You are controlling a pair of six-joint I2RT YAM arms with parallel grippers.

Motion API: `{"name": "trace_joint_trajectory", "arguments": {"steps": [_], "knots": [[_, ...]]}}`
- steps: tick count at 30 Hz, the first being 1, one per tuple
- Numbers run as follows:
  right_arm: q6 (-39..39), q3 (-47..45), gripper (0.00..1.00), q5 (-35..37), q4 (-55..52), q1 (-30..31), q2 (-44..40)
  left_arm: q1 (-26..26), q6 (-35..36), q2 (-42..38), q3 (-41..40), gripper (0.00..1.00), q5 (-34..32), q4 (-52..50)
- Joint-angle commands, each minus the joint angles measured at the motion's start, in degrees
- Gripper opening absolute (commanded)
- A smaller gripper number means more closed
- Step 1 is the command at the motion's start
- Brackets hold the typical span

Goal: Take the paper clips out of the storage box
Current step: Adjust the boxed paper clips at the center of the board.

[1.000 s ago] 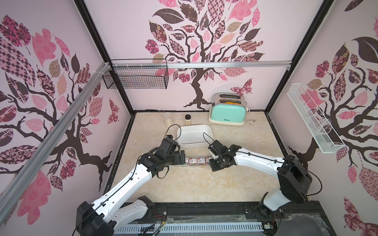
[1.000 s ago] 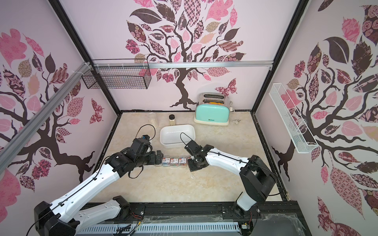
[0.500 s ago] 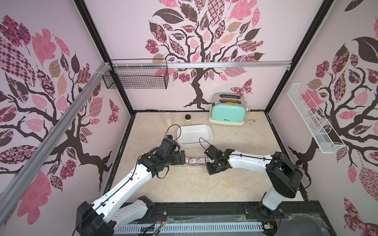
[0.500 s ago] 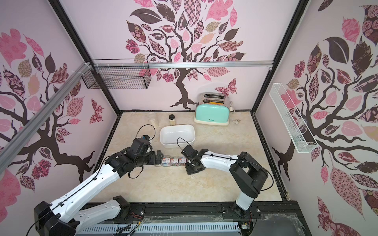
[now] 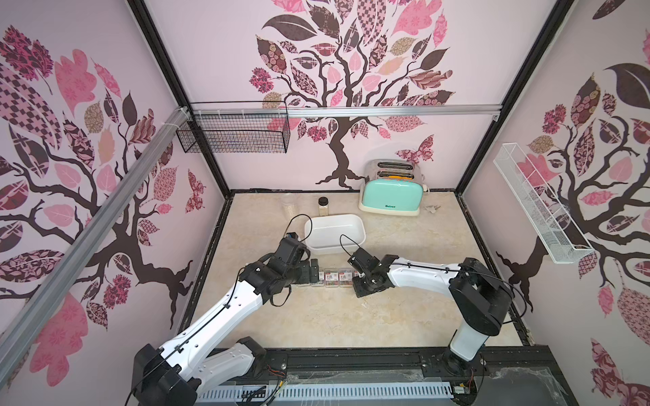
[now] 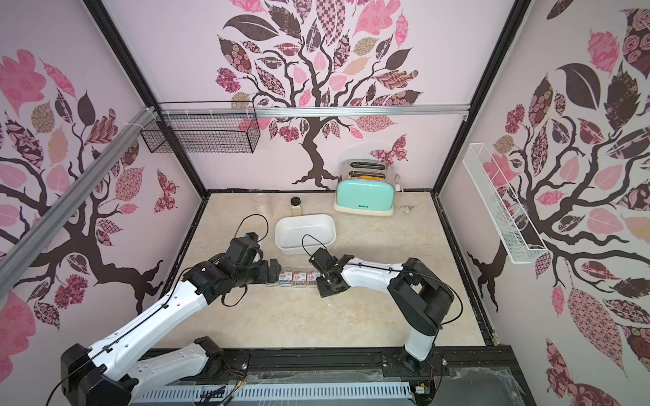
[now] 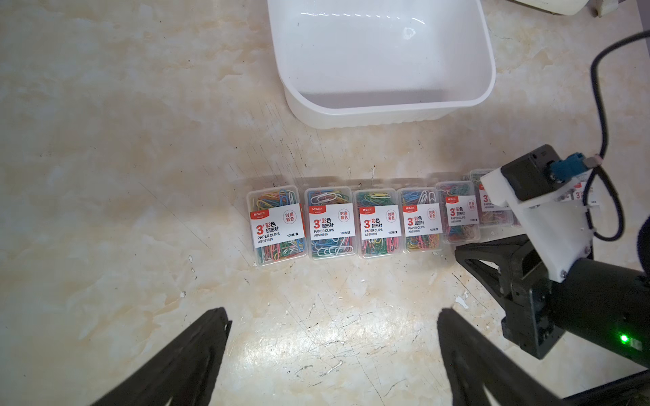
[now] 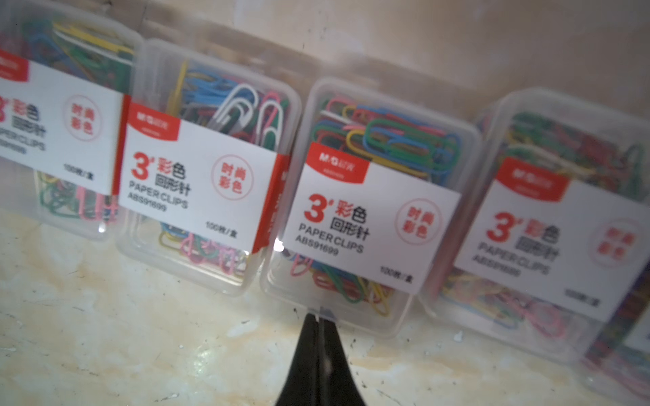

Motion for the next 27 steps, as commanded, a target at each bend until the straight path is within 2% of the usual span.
{"name": "trace_joint_trajectory", "arguments": {"steps": [1,19,27], "knots": [[-0.53,0.93,0.00,0.76,0.83,0.06,1.34,0.22,0.31,0.30,0.18,0.98,-0.58,0.26],[-1.24,1.73,0.00,0.64,0.95,0.16,1.85,0.24,0.05,0.12,0.13,0.98,-0.70,0.53],[-0.53,3.75,0.00,-0.36,-2.07,3.19,-0.62,0.24,-0.03,-0.04,0.12,0.98,-1.06,0.35]]}}
